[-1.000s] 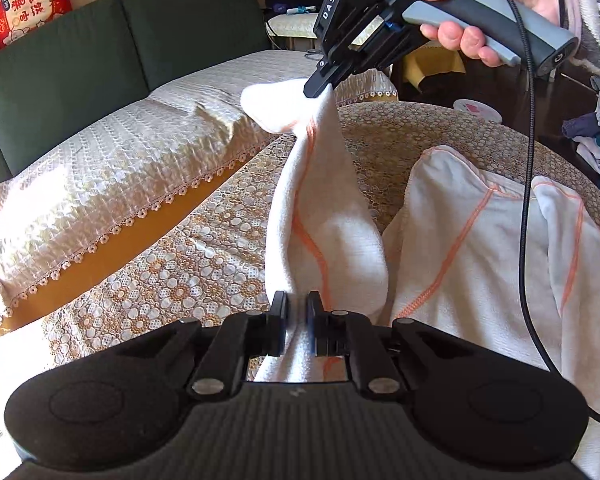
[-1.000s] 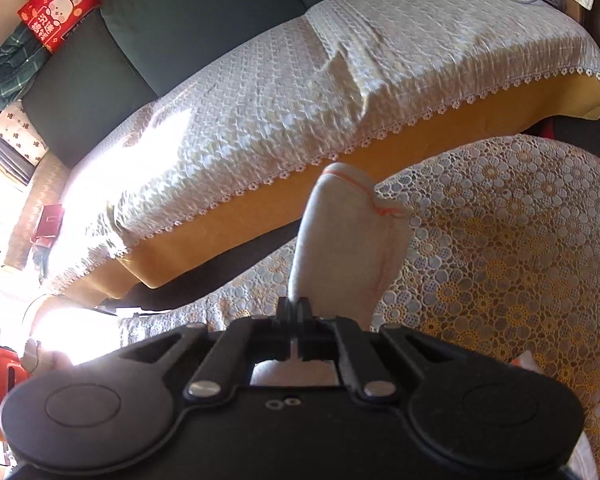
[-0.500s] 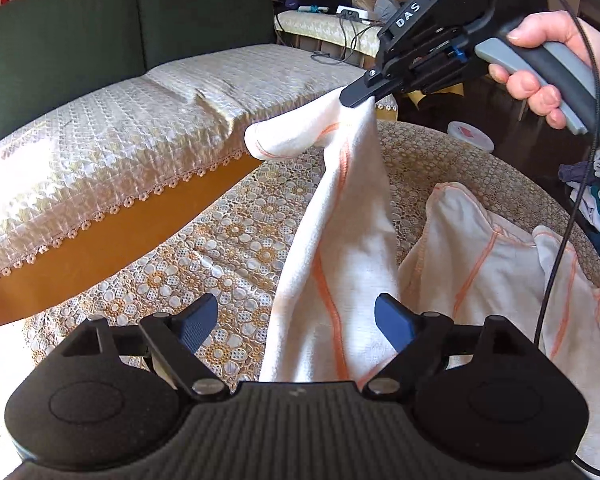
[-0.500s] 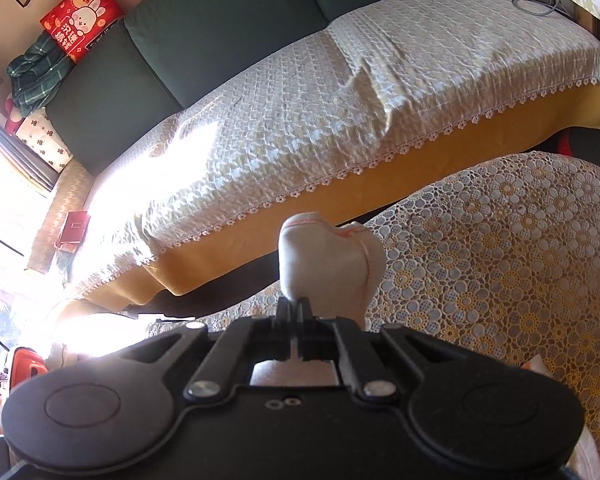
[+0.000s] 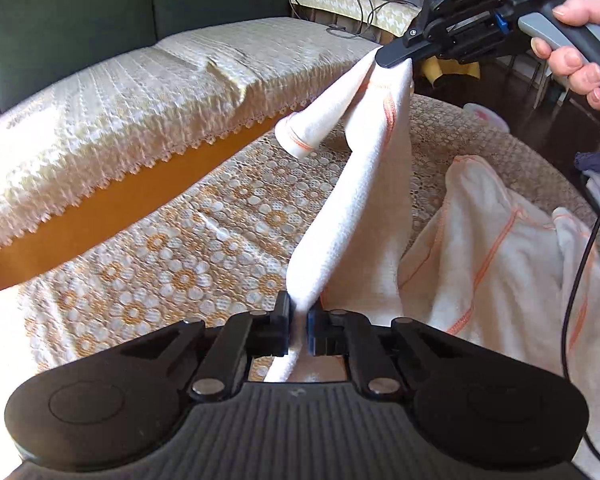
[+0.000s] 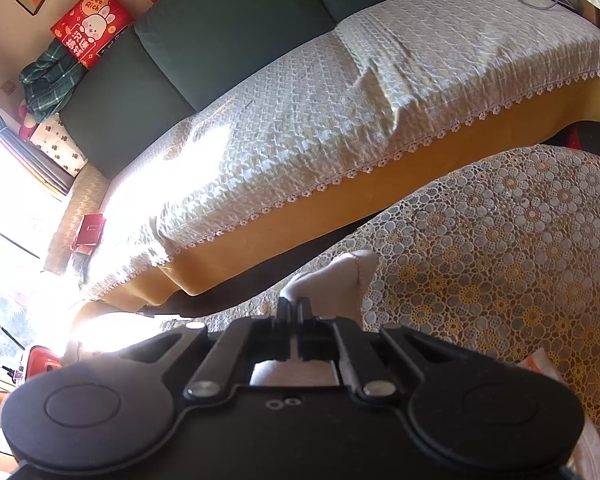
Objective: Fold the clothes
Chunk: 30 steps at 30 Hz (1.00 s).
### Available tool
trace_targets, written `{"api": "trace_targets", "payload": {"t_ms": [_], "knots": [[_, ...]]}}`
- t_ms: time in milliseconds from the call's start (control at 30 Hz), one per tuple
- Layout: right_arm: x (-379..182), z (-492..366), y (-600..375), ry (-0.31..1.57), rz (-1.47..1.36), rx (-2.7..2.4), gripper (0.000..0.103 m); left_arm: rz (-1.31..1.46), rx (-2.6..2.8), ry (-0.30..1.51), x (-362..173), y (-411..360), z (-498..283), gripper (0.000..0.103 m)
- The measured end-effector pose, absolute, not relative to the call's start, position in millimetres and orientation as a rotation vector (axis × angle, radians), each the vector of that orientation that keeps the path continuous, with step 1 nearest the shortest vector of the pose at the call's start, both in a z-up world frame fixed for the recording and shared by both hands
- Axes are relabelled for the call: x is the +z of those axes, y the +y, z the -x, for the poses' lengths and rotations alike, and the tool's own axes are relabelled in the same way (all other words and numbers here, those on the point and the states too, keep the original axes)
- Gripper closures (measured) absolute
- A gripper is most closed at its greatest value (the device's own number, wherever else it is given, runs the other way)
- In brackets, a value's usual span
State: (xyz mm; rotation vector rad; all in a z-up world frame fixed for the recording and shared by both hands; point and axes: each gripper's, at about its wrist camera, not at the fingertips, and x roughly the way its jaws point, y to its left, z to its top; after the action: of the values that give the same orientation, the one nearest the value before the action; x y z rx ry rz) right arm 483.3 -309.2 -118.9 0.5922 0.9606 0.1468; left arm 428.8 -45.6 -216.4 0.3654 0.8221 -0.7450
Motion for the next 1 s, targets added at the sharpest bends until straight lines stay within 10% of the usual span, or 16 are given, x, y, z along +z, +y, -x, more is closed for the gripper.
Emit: {"api": "trace_targets", "payload": {"t_ms": [600,800,1000], "knots": [[-115.9,-272.7,-352.3,0.628,-0.703,0.111,0.000,-1.065,-0.815,0.159,-222.9,-72.5,-256.3,0.096],[-196.9,-204.0,-367.2,0.883,-0.833,-0.010,0.000,-1.230,-0.948,0.235,-264.4,-70.6,-215.9,0.096],[-157.9,-212.0,-360.4,0.911,-0.450,-0.059,0.000,-1.202,-0.948,0.315,-271.2,-72.0,-219.8,0.096]]}}
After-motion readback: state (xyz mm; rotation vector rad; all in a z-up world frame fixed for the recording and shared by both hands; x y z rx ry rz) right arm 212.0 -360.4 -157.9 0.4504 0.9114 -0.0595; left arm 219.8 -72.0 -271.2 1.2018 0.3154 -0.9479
